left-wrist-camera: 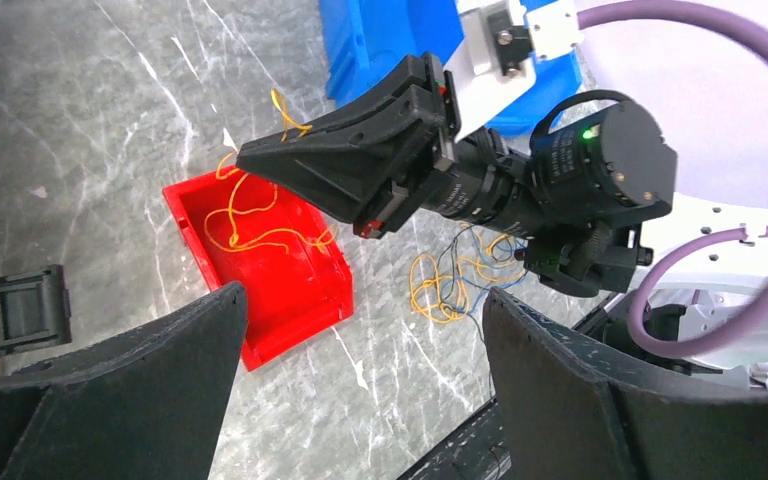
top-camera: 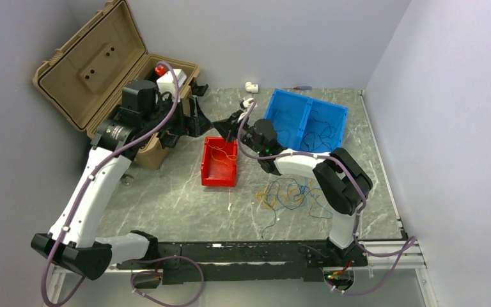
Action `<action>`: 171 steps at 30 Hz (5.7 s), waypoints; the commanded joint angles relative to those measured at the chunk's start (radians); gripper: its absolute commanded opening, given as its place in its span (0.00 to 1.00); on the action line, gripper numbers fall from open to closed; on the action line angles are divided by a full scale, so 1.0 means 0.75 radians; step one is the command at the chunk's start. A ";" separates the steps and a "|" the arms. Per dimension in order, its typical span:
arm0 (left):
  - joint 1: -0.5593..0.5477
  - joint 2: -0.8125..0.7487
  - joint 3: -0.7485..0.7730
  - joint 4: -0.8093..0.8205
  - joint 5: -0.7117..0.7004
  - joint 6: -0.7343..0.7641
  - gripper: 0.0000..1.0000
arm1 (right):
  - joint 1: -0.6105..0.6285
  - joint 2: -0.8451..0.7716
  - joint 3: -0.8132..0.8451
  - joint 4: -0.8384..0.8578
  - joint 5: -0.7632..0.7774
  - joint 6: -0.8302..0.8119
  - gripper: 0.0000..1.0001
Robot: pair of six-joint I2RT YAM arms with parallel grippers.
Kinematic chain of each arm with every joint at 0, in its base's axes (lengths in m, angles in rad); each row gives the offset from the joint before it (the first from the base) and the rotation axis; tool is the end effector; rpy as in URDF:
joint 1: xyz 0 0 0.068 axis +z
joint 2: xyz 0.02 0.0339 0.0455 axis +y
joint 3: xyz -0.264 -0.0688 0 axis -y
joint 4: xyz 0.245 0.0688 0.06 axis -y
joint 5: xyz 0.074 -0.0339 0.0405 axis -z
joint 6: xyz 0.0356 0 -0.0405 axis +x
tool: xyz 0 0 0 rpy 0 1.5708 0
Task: Untangle the cables
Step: Place the cable in the bin, then untie the cable.
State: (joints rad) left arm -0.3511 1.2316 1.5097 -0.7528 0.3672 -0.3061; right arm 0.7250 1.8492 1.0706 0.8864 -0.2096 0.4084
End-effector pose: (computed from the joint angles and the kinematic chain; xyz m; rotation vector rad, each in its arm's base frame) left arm 0.2272 -0.0968 0.4384 0.2838 2.0836 -0.7789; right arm 0.3074 0.2823 0.2497 -0.4233 1.5004 1.0635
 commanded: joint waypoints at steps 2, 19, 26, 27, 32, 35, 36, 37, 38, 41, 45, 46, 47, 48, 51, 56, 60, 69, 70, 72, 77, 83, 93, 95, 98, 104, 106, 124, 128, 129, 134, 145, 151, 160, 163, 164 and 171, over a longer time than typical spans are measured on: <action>0.008 -0.125 -0.023 0.005 -0.066 0.032 0.90 | 0.055 -0.007 0.004 -0.007 0.326 -0.072 0.00; 0.008 -0.224 -0.173 0.029 -0.087 0.025 0.89 | 0.273 0.038 0.064 -0.047 0.763 -0.235 0.00; 0.009 -0.247 -0.182 0.020 -0.097 0.028 0.88 | 0.273 0.057 0.086 -0.034 0.775 -0.210 0.00; 0.008 -0.247 -0.182 0.019 -0.097 0.030 0.88 | 0.269 0.076 0.082 -0.018 0.782 -0.205 0.00; 0.010 -0.253 -0.178 0.004 -0.104 0.042 0.88 | 0.231 0.126 0.013 0.096 0.734 -0.186 0.00; 0.010 -0.261 -0.184 0.007 -0.109 0.045 0.88 | 0.196 0.127 -0.051 0.158 0.672 -0.163 0.00; 0.010 -0.258 -0.183 0.007 -0.106 0.044 0.88 | 0.189 0.124 -0.073 0.177 0.653 -0.168 0.00; 0.010 -0.255 -0.181 0.005 -0.100 0.044 0.88 | 0.184 0.121 -0.094 0.189 0.643 -0.180 0.00; 0.010 -0.250 -0.177 0.004 -0.094 0.044 0.88 | 0.186 0.118 -0.112 0.190 0.636 -0.197 0.00; 0.011 -0.245 -0.173 0.001 -0.090 0.044 0.88 | 0.188 0.093 -0.156 0.131 0.573 -0.224 0.00; 0.011 -0.253 -0.184 0.007 -0.096 0.044 0.88 | 0.190 0.039 -0.221 -0.003 0.507 -0.239 0.00; 0.010 -0.253 -0.184 0.006 -0.096 0.044 0.88 | 0.191 0.025 -0.229 -0.035 0.502 -0.237 0.00; 0.012 -0.252 -0.186 0.005 -0.094 0.043 0.88 | 0.194 0.014 -0.231 -0.075 0.499 -0.234 0.00; 0.010 -0.250 -0.188 0.007 -0.095 0.043 0.88 | 0.198 0.005 -0.227 -0.114 0.498 -0.232 0.00; 0.011 -0.244 -0.202 0.019 -0.081 0.037 0.87 | 0.220 -0.008 -0.217 -0.203 0.517 -0.237 0.00; 0.010 -0.228 -0.217 0.026 -0.069 0.029 0.87 | 0.227 0.032 -0.074 -0.498 0.564 -0.194 0.00; 0.011 -0.212 -0.213 -0.016 -0.114 0.042 0.87 | 0.226 0.055 0.041 -0.741 0.549 -0.106 0.00; 0.010 -0.152 -0.204 -0.098 -0.256 0.030 0.89 | 0.228 0.314 0.490 -1.412 0.550 0.197 0.00; 0.011 -0.154 -0.203 -0.106 -0.289 0.024 0.90 | 0.229 0.345 0.542 -1.495 0.582 0.244 0.00; 0.014 -0.164 -0.199 -0.118 -0.331 0.022 0.91 | 0.228 0.400 0.637 -1.636 0.632 0.335 0.00; 0.026 -0.197 -0.207 -0.123 -0.348 0.022 0.92 | 0.230 0.482 0.784 -1.826 0.651 0.443 0.00; 0.031 -0.210 -0.225 -0.123 -0.323 0.023 0.91 | 0.230 0.472 0.851 -1.894 0.651 0.446 0.11; 0.031 -0.218 -0.229 -0.113 -0.299 0.015 0.91 | 0.227 0.338 0.907 -1.926 0.695 0.408 0.32; 0.032 -0.219 -0.228 -0.116 -0.292 0.012 0.91 | 0.225 0.313 0.903 -1.921 0.704 0.405 0.33; 0.032 -0.224 -0.233 -0.121 -0.289 0.010 0.91 | 0.219 0.279 0.894 -1.928 0.704 0.411 0.37; 0.032 -0.239 -0.270 -0.101 -0.255 -0.004 0.91 | 0.212 0.162 0.776 -1.882 0.704 0.416 0.46; 0.031 -0.234 -0.269 -0.104 -0.245 -0.010 0.91 | 0.210 0.119 0.747 -1.878 0.709 0.413 0.46; 0.021 -0.152 -0.388 0.066 -0.132 -0.098 0.90 | 0.117 -0.452 0.317 -1.728 0.625 0.298 0.61; -0.102 -0.134 -0.458 0.166 -0.170 -0.156 0.91 | 0.064 -0.645 0.116 -1.779 0.613 0.300 0.64; -0.155 -0.130 -0.484 0.204 -0.188 -0.178 0.91 | 0.045 -0.708 0.056 -1.791 0.611 0.307 0.64; -0.411 -0.065 -0.606 0.437 -0.223 -0.252 0.88 | -0.065 -1.048 -0.220 -1.895 0.616 0.330 0.65; -0.674 0.154 -0.618 0.618 -0.246 -0.184 0.86 | -0.313 -1.351 -0.487 -2.058 0.403 0.208 0.70; -0.696 0.142 -0.663 0.654 -0.255 -0.194 0.86 | -0.349 -1.291 -0.504 -1.957 0.308 0.153 0.68; -0.696 0.115 -0.646 0.572 -0.280 -0.151 0.85 | -0.352 -1.142 -0.512 -1.866 0.361 0.112 0.56; -0.697 0.114 -0.637 0.546 -0.281 -0.148 0.84 | -0.350 -1.116 -0.539 -1.819 0.357 0.114 0.44; -0.696 0.110 -0.638 0.547 -0.283 -0.146 0.84 | -0.350 -1.112 -0.548 -1.804 0.356 0.115 0.43; -0.697 0.062 -0.636 0.520 -0.319 -0.136 0.84 | -0.349 -1.049 -0.543 -1.785 0.333 0.091 0.31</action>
State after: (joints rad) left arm -0.8684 1.3331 1.0027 -0.3515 0.1585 -0.4305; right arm 0.4652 1.0447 0.6575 -0.5026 0.0463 0.4976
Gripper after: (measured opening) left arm 0.840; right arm 0.365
